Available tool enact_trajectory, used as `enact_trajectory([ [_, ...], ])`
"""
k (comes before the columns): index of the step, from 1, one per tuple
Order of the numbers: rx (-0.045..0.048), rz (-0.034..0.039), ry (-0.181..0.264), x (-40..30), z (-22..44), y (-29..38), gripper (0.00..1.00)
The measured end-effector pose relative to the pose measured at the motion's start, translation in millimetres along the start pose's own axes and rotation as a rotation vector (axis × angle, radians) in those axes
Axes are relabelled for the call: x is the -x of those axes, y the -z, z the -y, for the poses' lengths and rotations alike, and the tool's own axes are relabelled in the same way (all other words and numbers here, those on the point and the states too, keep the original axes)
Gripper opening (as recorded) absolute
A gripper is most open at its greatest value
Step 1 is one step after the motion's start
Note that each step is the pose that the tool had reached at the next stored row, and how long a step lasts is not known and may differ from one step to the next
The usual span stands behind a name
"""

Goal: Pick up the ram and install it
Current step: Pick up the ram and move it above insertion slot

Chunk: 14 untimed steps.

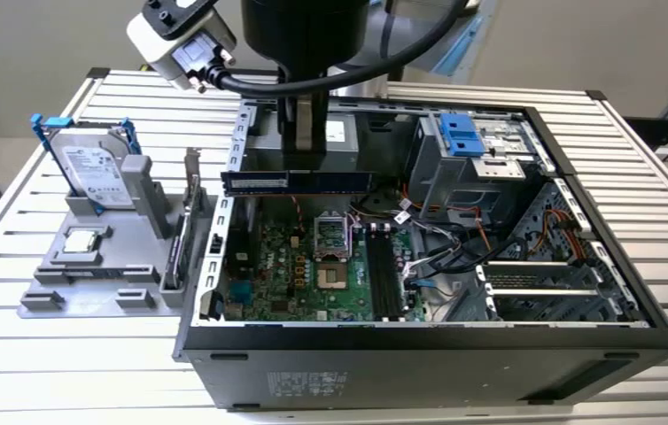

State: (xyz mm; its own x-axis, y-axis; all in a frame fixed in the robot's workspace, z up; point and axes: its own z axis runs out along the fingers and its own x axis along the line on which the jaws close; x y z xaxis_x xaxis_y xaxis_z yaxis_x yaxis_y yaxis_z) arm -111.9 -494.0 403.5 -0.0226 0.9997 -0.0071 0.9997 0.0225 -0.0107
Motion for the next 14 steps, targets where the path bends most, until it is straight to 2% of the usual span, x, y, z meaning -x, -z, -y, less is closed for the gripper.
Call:
enact_trajectory([
  [14, 0.0000, 0.0000, 0.000, 0.5, -22.0, 0.2, 0.00],
])
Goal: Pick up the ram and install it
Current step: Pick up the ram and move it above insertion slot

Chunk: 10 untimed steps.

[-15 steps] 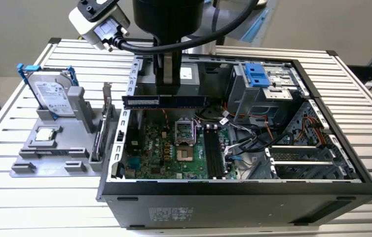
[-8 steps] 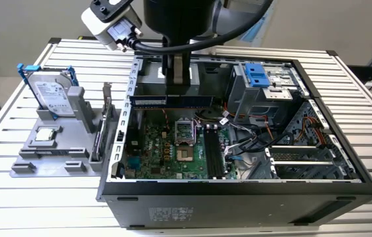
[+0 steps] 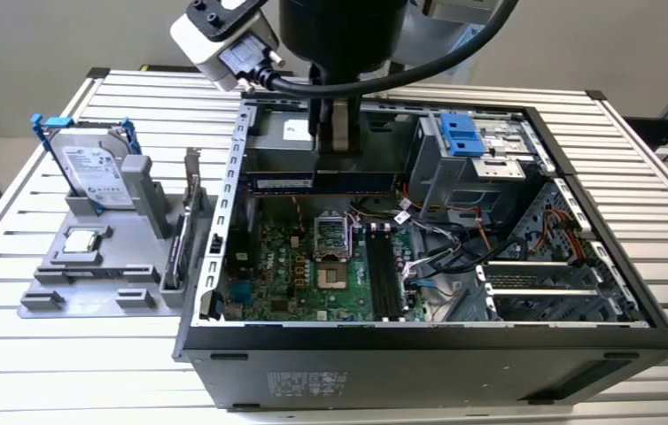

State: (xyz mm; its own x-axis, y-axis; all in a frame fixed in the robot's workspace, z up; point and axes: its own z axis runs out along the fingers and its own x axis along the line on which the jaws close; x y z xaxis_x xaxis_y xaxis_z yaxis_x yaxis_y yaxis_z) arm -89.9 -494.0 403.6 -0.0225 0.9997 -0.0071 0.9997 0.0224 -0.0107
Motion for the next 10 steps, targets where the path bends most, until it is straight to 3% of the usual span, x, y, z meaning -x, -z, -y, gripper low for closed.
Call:
enact_trajectory([
  [10, -0.0001, 0.0000, 0.000, 0.4, -15.2, 0.2, 0.00],
])
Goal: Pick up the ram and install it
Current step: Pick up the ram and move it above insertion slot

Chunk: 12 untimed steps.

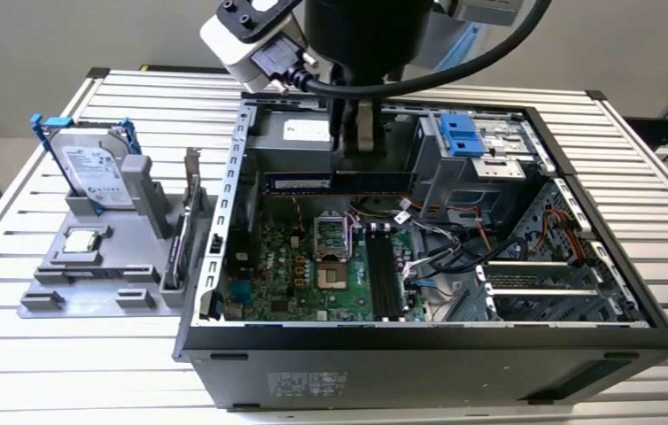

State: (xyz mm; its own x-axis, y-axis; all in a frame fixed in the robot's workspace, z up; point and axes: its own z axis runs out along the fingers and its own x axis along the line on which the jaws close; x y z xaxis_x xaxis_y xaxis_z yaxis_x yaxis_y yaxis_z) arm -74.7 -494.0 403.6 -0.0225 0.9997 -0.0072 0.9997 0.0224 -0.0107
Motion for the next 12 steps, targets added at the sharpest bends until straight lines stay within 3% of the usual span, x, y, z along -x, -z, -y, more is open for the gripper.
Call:
enact_trajectory([
  [12, 0.0000, 0.0000, 0.000, 0.4, -19.3, 0.2, 0.00],
])
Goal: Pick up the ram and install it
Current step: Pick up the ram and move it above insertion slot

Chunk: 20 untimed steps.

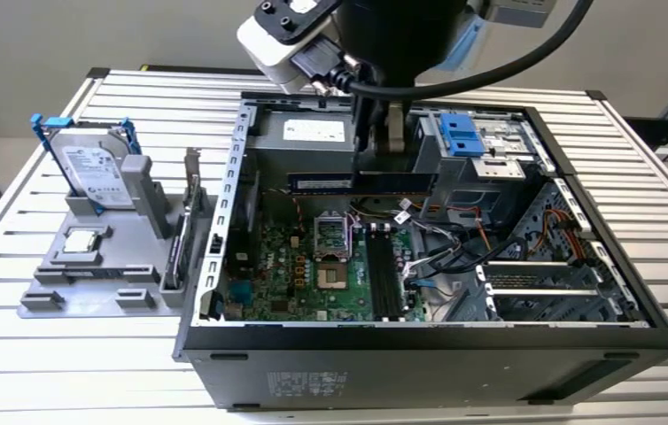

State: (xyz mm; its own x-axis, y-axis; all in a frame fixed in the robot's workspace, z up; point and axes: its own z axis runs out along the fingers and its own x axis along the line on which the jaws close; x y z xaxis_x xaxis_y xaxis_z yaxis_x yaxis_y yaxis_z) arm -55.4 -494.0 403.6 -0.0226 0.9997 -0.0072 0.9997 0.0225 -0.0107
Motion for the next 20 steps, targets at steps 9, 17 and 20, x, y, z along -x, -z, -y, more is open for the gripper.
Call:
enact_trajectory([
  [9, 0.0000, -0.0001, -0.003, 0.3, -13.3, 0.1, 0.00],
  [17, -0.0001, -0.0003, -0.021, 0.6, -24.3, 0.2, 0.00],
  [20, -0.0002, -0.0003, -0.029, 0.7, -28.3, 0.3, 0.00],
])
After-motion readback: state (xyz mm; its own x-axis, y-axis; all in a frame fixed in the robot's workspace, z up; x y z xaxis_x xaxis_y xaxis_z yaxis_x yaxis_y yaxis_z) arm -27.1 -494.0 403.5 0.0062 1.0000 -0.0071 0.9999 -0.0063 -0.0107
